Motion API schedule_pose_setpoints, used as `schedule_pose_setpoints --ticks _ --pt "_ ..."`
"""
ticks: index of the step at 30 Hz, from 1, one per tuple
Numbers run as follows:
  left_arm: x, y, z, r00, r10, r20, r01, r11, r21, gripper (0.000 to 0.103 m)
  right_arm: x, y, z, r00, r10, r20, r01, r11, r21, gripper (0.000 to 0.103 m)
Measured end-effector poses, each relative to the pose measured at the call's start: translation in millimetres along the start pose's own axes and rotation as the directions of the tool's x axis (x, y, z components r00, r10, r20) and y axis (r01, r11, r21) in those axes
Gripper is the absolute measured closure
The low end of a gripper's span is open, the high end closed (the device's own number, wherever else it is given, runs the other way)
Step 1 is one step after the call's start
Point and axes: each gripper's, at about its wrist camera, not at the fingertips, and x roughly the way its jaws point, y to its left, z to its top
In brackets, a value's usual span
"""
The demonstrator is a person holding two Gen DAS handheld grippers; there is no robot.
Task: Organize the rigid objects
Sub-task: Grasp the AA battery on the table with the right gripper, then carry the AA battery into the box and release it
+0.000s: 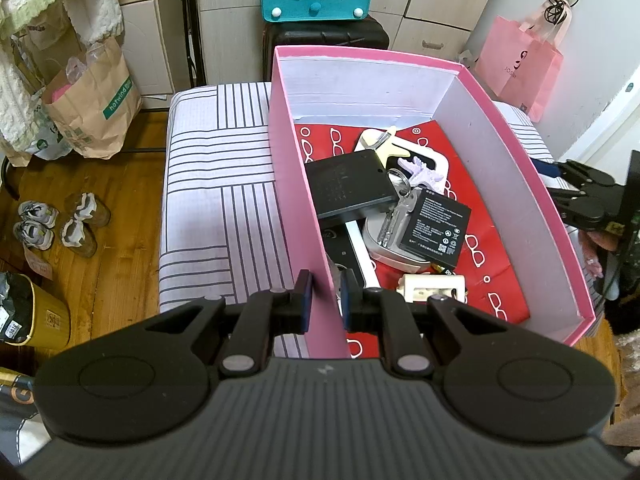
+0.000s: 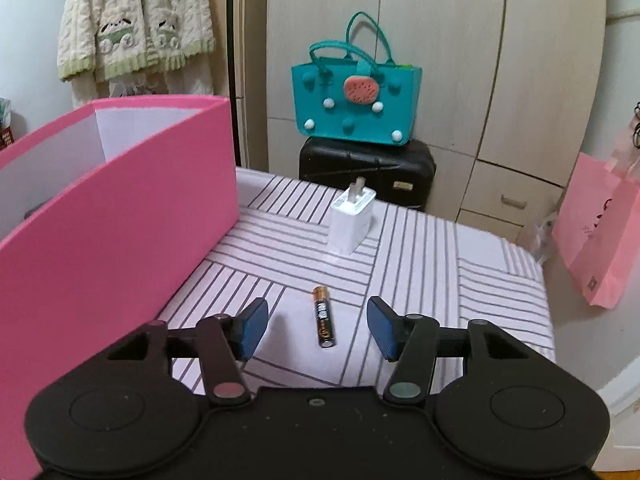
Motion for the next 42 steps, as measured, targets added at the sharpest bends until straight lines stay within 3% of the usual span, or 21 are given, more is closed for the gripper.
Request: schedule_pose_setpoints --ticks 4,6,7,8,9,11,15,18,21,23,25,27,31,36,42 --pt "-0.1 0.1 -0.5 1.000 -0.001 0.007 0.001 1.000 -0.001 0.090 15.5 5.8 -8.9 0.996 -0.078 0.045 0.078 0.997 0.004 0.043" --pt "0.1 0.4 -0.5 1.000 -0.003 0.008 0.003 1.000 -0.005 0.090 18.1 5.4 -12.9 0.996 -0.068 0.062 0.066 0.997 0.032 0.047" --pt "-0.1 0.8 -0.9 1.000 -0.004 0.009 0.004 1.000 -0.003 0.090 17.4 4.4 -12.7 0.997 -0.053 0.060 0.050 0.998 0.048 0.058" --pt "-0.3 1.3 -1.4 1.000 -0.004 0.010 0.004 1.000 -0.003 0.090 15.9 2.6 -12.3 0.998 -0.032 0.054 0.029 0.998 0.062 0.086" --pt "-0.6 1.8 -1.8 1.000 -0.004 0.010 0.004 1.000 0.000 0.090 14.6 2.7 -11.6 0.999 -0.028 0.045 0.025 0.997 0.069 0.092" --pt "-1.0 3.2 -1.8 1.000 -0.009 0.008 0.009 1.000 0.000 0.090 7.9 5.9 -9.6 0.998 -0.034 0.047 0.030 0.996 0.079 0.092" --pt "-0.2 3.1 -1.2 1.000 -0.012 0.012 0.012 1.000 0.000 0.090 -27.4 22.6 2.2 0.986 0.014 0.167 -0.030 0.995 0.094 0.092" --pt "-0.3 3.0 -1.6 1.000 -0.014 0.012 0.014 1.000 -0.001 0.090 -64.7 43.7 19.5 0.961 0.099 0.259 -0.120 0.990 0.069 0.092" --pt "-0.4 3.1 -2.1 1.000 -0.018 0.017 0.018 1.000 -0.004 0.090 -94.0 65.7 36.0 0.929 0.237 0.285 -0.254 0.967 0.025 0.092" --pt "-0.4 3.0 -2.4 1.000 -0.019 0.020 0.019 1.000 -0.001 0.090 -100.5 78.9 43.3 0.904 0.349 0.248 -0.363 0.932 0.009 0.092" --pt "-0.1 3.2 -2.6 1.000 -0.019 0.020 0.019 1.000 0.000 0.090 -97.2 89.6 47.1 0.865 0.460 0.200 -0.467 0.884 -0.015 0.092" --pt "0.2 2.8 -2.5 1.000 -0.020 0.017 0.020 1.000 0.001 0.090 -90.9 103.9 48.6 0.842 0.520 0.144 -0.519 0.853 -0.048 0.092" --pt "0.3 2.8 -2.7 1.000 -0.018 0.017 0.018 1.000 0.002 0.090 -80.4 118.6 45.2 0.869 0.490 0.073 -0.484 0.871 -0.086 0.092" --pt "0.5 2.3 -2.4 1.000 -0.018 0.016 0.018 1.000 0.000 0.090 -73.3 112.9 40.5 0.899 0.438 -0.017 -0.438 0.899 -0.028 0.092" --pt "0.3 3.3 -4.1 1.000 -0.015 0.019 0.015 1.000 -0.007 0.090 -88.8 95.5 42.3 0.918 0.395 0.013 -0.395 0.918 -0.021 0.087"
